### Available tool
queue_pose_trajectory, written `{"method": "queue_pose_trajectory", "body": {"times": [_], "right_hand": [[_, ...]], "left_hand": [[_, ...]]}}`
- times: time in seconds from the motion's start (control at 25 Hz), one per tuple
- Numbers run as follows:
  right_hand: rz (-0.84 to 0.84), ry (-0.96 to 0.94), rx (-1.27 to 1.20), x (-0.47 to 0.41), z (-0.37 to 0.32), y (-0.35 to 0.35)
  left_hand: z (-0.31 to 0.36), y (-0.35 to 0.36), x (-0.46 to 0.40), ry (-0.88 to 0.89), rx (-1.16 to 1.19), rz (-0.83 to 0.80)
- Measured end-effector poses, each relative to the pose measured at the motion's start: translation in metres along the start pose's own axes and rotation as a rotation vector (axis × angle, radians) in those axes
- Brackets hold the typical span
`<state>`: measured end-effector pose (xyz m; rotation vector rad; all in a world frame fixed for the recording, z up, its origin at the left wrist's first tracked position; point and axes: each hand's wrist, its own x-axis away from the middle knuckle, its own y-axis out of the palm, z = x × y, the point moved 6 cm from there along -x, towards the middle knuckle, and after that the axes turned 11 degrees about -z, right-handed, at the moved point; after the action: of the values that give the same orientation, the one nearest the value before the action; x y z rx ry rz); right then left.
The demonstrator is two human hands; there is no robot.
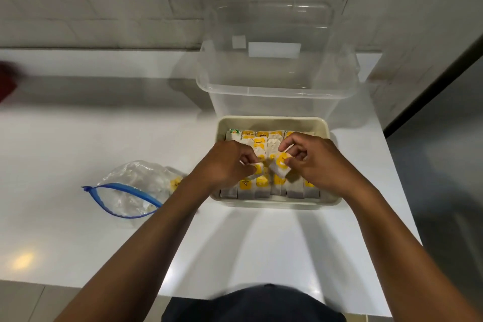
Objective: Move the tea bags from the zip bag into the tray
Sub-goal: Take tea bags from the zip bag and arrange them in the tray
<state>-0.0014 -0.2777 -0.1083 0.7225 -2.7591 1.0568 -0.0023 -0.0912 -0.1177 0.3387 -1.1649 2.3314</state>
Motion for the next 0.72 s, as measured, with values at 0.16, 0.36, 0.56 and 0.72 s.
{"method": "queue_pose_trajectory", "body": {"times": [0.16, 0.36, 0.56, 0.72], "right_hand": [[-0.165, 0.056, 0.214, -0.002, 0.006, 0.007], [-0.417, 0.110, 0.323, -0.008, 0.009, 0.033], [-0.324, 0.102, 0.413, -0.027, 0.025, 0.046], [-0.237, 0.089, 0.409, -0.031, 0.026, 0.047]], "left_hand": [[0.000, 0.016, -0.011, -0.035, -0.075, -0.235], [0.002, 0.038, -0.023, -0.034, -0.152, -0.262], [-0.002, 0.040, -0.035, -0.074, -0.381, -0.085], [0.001, 0.043, -0.040, -0.023, -0.451, -0.061]]}}
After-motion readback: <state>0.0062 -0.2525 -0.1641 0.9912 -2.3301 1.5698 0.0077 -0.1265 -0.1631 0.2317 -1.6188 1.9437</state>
